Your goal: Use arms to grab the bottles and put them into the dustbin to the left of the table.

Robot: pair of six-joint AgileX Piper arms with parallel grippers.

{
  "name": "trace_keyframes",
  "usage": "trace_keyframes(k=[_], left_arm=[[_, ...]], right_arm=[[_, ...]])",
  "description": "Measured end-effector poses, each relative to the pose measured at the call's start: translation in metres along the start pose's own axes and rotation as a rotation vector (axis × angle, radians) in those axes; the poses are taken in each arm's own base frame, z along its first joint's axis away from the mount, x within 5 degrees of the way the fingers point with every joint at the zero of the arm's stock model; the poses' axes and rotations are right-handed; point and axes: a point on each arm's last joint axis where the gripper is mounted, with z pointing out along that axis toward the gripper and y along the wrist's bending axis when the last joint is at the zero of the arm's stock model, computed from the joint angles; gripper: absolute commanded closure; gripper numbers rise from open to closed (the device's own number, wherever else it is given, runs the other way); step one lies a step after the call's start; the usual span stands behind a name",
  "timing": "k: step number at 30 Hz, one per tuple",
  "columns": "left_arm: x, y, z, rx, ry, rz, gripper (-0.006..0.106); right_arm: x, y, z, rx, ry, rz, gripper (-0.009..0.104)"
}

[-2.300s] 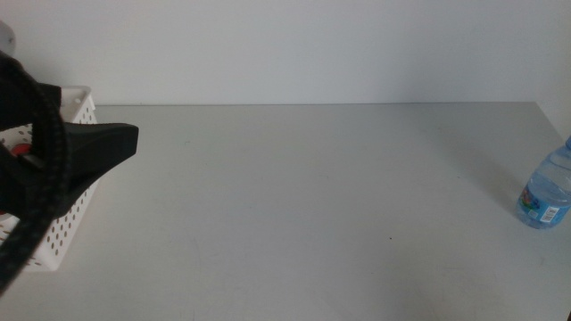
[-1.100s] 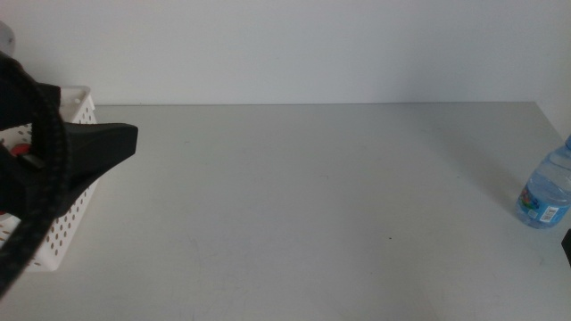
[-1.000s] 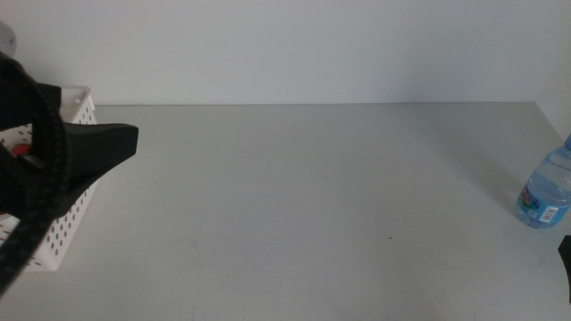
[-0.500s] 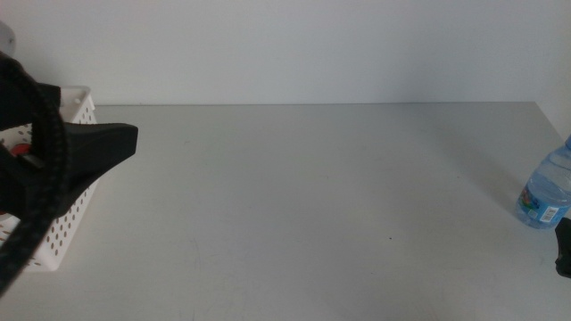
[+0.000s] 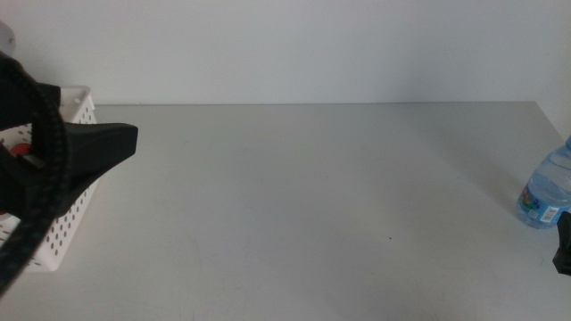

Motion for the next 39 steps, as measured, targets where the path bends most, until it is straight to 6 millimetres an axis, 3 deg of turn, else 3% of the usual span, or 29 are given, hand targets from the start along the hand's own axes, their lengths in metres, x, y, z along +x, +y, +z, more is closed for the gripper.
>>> trace_keyframes(k=[7, 21, 31, 39], left_arm=[[0.000, 0.000, 0.000, 0.000, 0.000, 0.000, 0.007], [0.000, 0.000, 0.000, 0.000, 0.000, 0.000, 0.007], [0.000, 0.000, 0.000, 0.000, 0.000, 0.000, 0.007], [0.000, 0.000, 0.000, 0.000, 0.000, 0.000, 0.007]], right_arm=[[-0.006, 0.001, 0.012, 0.009, -0.069, -0.102, 0.001], [-0.014, 0.010, 0.061, 0.013, -0.094, -0.110, 0.001], [-0.010, 0.012, 0.095, 0.041, -0.077, -0.099, 0.001], [-0.001, 0.007, 0.103, 0.088, -0.045, -0.082, 0.001]])
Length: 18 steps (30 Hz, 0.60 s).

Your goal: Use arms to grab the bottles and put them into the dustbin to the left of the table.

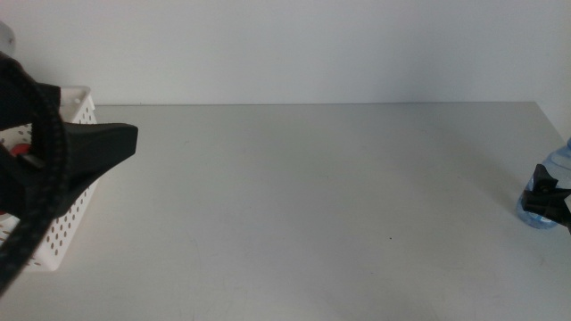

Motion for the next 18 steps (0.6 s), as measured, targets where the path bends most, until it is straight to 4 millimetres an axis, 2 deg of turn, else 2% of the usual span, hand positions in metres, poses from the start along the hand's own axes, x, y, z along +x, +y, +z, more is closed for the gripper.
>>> trace_keyframes(k=[8, 14, 16, 18], left_arm=[[0.000, 0.000, 0.000, 0.000, 0.000, 0.000, 0.007], [0.000, 0.000, 0.000, 0.000, 0.000, 0.000, 0.007], [0.000, 0.000, 0.000, 0.000, 0.000, 0.000, 0.007], [0.000, 0.000, 0.000, 0.000, 0.000, 0.000, 0.007]], right_arm=[[0.010, 0.001, 0.008, 0.005, 0.030, -0.004, 0.001], [0.009, 0.006, 0.025, 0.006, 0.011, 0.001, 0.001], [0.009, 0.007, 0.031, 0.005, 0.006, 0.002, 0.004], [0.010, 0.008, 0.035, 0.004, 0.006, 0.001, 0.013]])
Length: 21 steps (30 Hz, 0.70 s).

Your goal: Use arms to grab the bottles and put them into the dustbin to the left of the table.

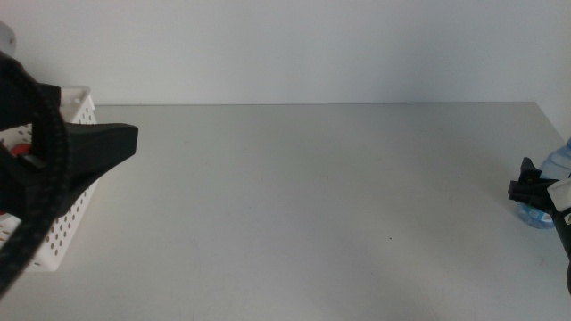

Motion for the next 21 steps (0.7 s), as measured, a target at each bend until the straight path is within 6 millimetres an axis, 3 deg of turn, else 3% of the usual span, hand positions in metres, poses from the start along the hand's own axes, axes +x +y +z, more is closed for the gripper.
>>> trace_keyframes(k=[2, 4, 5, 7, 15, 21], left_arm=[[0.000, 0.000, 0.000, 0.000, 0.000, 0.000, 0.007], [0.000, 0.000, 0.000, 0.000, 0.000, 0.000, 0.007], [0.000, 0.000, 0.000, 0.000, 0.000, 0.000, 0.007], [0.000, 0.000, 0.000, 0.000, 0.000, 0.000, 0.007], [0.000, 0.000, 0.000, 0.000, 0.000, 0.000, 0.007], [0.000, 0.000, 0.000, 0.000, 0.000, 0.000, 0.007]], right_arm=[[0.000, 0.001, 0.001, -0.003, 0.000, -0.001, 0.029], [0.001, 0.001, 0.002, -0.009, -0.001, -0.006, 0.057], [0.000, 0.001, 0.002, -0.013, -0.004, -0.008, 0.065], [0.000, 0.003, 0.002, -0.036, -0.011, -0.018, 0.096], [-0.008, 0.025, -0.003, -0.260, 0.004, -0.016, 0.096], [-0.050, 0.082, -0.017, -0.619, -0.073, -0.060, 0.096]])
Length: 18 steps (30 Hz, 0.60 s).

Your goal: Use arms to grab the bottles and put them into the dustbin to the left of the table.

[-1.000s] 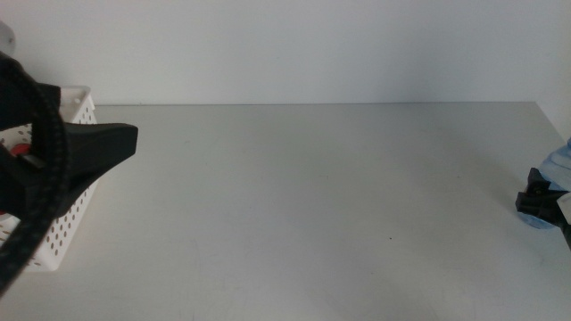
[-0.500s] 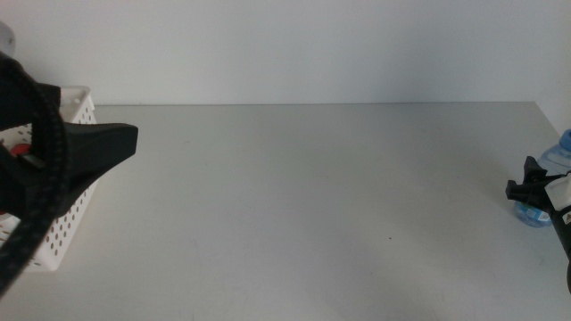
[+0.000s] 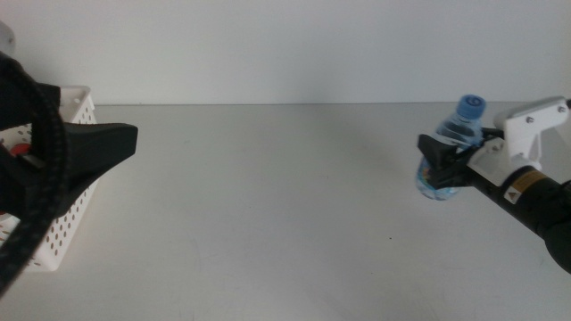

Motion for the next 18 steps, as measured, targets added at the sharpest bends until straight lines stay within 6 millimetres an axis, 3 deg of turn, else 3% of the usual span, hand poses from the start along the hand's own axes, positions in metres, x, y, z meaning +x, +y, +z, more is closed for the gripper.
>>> trace_keyframes(k=[5, 10, 15, 18], left_arm=[[0.000, 0.000, 0.000, 0.000, 0.000, 0.000, 0.007], [0.000, 0.000, 0.000, 0.000, 0.000, 0.000, 0.007], [0.000, 0.000, 0.000, 0.000, 0.000, 0.000, 0.007], [0.000, 0.000, 0.000, 0.000, 0.000, 0.000, 0.007]], right_arm=[[-0.041, 0.065, 0.023, -0.323, -0.046, -0.030, 0.096], [-0.060, 0.123, 0.046, -0.502, -0.015, -0.115, 0.096], [-0.060, 0.161, 0.076, -0.582, -0.028, -0.121, 0.096], [-0.045, 0.177, 0.093, -0.612, -0.002, -0.109, 0.096]])
